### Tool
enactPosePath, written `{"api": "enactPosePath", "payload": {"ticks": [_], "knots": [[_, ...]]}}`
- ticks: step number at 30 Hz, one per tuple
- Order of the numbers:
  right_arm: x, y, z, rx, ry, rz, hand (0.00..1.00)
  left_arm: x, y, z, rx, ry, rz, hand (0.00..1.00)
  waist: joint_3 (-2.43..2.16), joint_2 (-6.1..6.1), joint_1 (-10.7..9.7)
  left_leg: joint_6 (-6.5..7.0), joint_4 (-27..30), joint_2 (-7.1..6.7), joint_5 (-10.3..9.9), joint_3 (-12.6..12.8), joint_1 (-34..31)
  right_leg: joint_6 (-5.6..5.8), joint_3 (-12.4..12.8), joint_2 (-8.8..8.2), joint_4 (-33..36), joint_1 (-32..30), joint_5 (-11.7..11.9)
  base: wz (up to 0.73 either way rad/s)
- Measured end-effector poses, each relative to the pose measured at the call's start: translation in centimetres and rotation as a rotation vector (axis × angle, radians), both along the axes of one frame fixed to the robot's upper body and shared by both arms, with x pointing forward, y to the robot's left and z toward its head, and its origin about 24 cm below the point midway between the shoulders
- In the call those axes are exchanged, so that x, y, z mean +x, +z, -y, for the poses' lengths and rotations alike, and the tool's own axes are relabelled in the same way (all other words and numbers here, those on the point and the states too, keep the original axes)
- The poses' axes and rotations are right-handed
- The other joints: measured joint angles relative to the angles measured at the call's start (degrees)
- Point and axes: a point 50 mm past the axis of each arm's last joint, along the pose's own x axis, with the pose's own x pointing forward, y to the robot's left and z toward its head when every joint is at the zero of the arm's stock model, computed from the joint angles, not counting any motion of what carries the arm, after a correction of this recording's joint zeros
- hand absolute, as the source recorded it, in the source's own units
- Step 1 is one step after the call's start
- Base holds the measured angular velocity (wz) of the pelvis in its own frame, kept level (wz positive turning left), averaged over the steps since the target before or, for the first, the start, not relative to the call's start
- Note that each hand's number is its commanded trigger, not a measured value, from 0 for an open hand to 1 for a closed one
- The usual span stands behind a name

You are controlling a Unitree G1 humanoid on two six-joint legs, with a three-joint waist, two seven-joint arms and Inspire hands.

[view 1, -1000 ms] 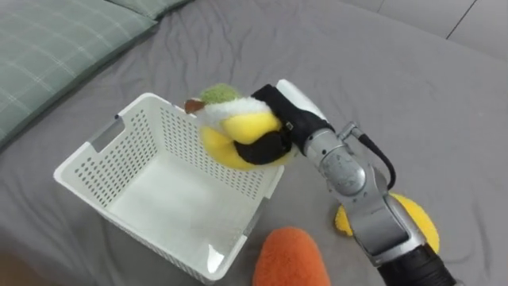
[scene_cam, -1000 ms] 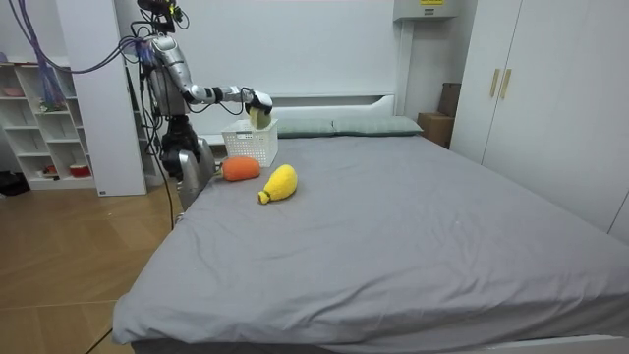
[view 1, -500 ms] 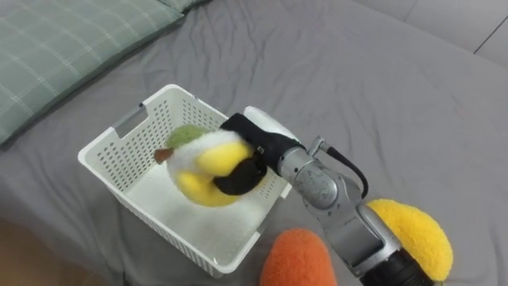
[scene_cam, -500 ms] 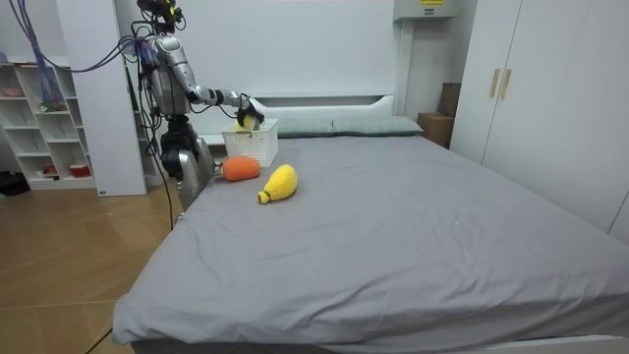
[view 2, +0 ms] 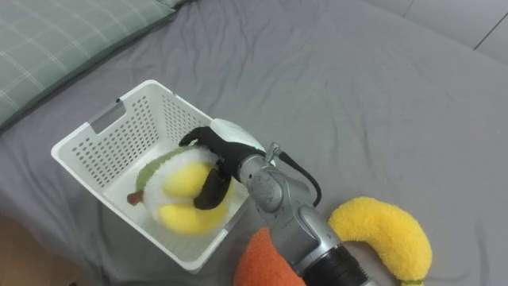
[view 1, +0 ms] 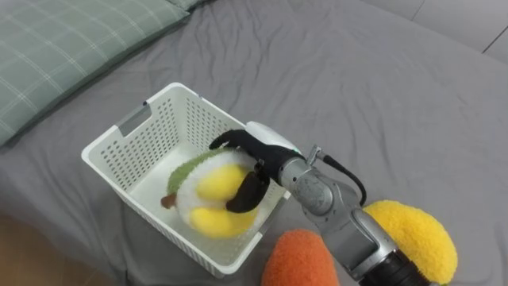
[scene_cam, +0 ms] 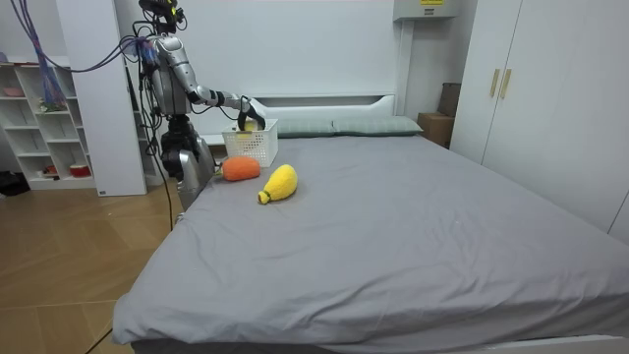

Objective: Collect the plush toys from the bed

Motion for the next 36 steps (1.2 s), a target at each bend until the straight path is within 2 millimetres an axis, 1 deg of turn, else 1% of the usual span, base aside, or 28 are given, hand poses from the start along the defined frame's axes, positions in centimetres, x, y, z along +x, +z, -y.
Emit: {"api": "enactPosePath", "payload": {"ticks": [15,21,22,24,26,29,30,32,33,34,35,36], "knots": [[0.2,0.4,0.0,0.003,0.002,0.012,0.00,-0.4,-0.2,0.2,-0.005,-0.013,-0.025,0.00,0.13,0.11,-0.34,0.00,0.08,0.00,0.00,0.02,-0.01,0.01,-0.04,-0.03,0.04,0.04,0.01,0.00],[0.3,1.1,-0.1,0.019,0.004,0.039,0.00,-0.5,-0.3,0.2,-0.010,-0.014,-0.032,0.00,0.25,0.33,-0.64,0.00,0.07,0.02,-0.01,0.08,-0.05,0.01,0.11,-0.02,0.04,-0.05,0.01,0.00],[0.4,1.4,0.1,0.028,-0.005,0.048,0.00,-0.5,-0.3,0.2,-0.010,-0.013,-0.035,0.00,0.28,0.46,-1.09,0.01,0.13,0.01,-0.01,0.08,-0.08,0.01,0.04,-0.05,0.03,-0.05,0.01,0.00],[0.7,2.1,0.5,0.048,-0.028,0.073,0.00,-0.8,-0.4,0.2,-0.011,-0.010,-0.042,0.00,0.18,0.78,-1.55,0.03,0.19,-0.03,0.01,0.09,-0.10,0.05,0.05,-0.09,0.05,-0.05,0.03,0.00],[1.2,3.1,1.3,0.081,-0.077,0.124,0.00,-0.9,-0.4,0.2,-0.011,-0.009,-0.045,0.00,-0.04,1.22,-2.36,0.08,0.21,-0.03,0.04,0.24,-0.03,0.06,0.07,-0.30,0.13,-0.04,0.04,0.00],[1.6,3.8,2.4,0.120,-0.135,0.177,0.00,-1.1,-0.4,0.1,-0.016,-0.001,-0.047,0.00,-0.33,1.87,-3.84,0.12,0.21,-0.04,0.09,0.23,0.28,0.07,0.15,-0.35,0.14,0.08,0.04,0.00],[1.7,3.9,2.7,0.126,-0.151,0.187,0.00,-1.2,-0.4,0.1,-0.017,0.002,-0.045,0.00,-0.35,1.93,-4.13,0.12,0.24,-0.03,0.10,0.25,0.44,0.07,0.20,-0.28,0.14,0.14,0.04,-0.05],[2.2,4.3,4.3,0.189,-0.231,0.210,0.00,-1.9,-0.6,0.2,-0.023,0.015,-0.053,0.00,-0.34,2.21,-5.15,0.13,0.23,0.06,0.16,1.04,1.43,0.07,1.01,-0.28,0.17,0.61,0.05,-0.13],[2.3,4.4,4.7,0.203,-0.253,0.218,0.00,-2.1,-0.6,0.2,-0.024,0.016,-0.057,0.00,-0.29,2.30,-5.51,0.13,0.10,0.07,0.16,1.19,1.73,0.08,1.26,-0.28,0.17,0.81,0.05,-0.16],[2.4,4.6,5.5,0.218,-0.292,0.238,0.00,-2.6,-0.7,0.2,-0.024,0.023,-0.066,0.00,-0.32,2.50,-6.35,0.14,-0.12,0.12,0.15,1.56,2.03,0.15,1.81,-0.24,0.19,1.13,0.09,-0.16],[2.6,4.8,6.3,0.229,-0.326,0.261,0.00,-3.0,-0.8,0.1,-0.024,0.035,-0.071,0.00,-0.51,2.69,-6.93,0.17,-0.20,0.15,0.12,1.92,2.18,0.17,2.31,-0.23,0.23,1.15,0.11,-0.14],[2.6,4.9,6.7,0.238,-0.347,0.272,0.00,-3.1,-0.8,0.0,-0.025,0.044,-0.070,0.00,-0.55,2.77,-7.37,0.17,-0.24,0.17,0.12,2.04,2.25,0.21,2.59,-0.22,0.24,1.14,0.14,-0.17]]}}
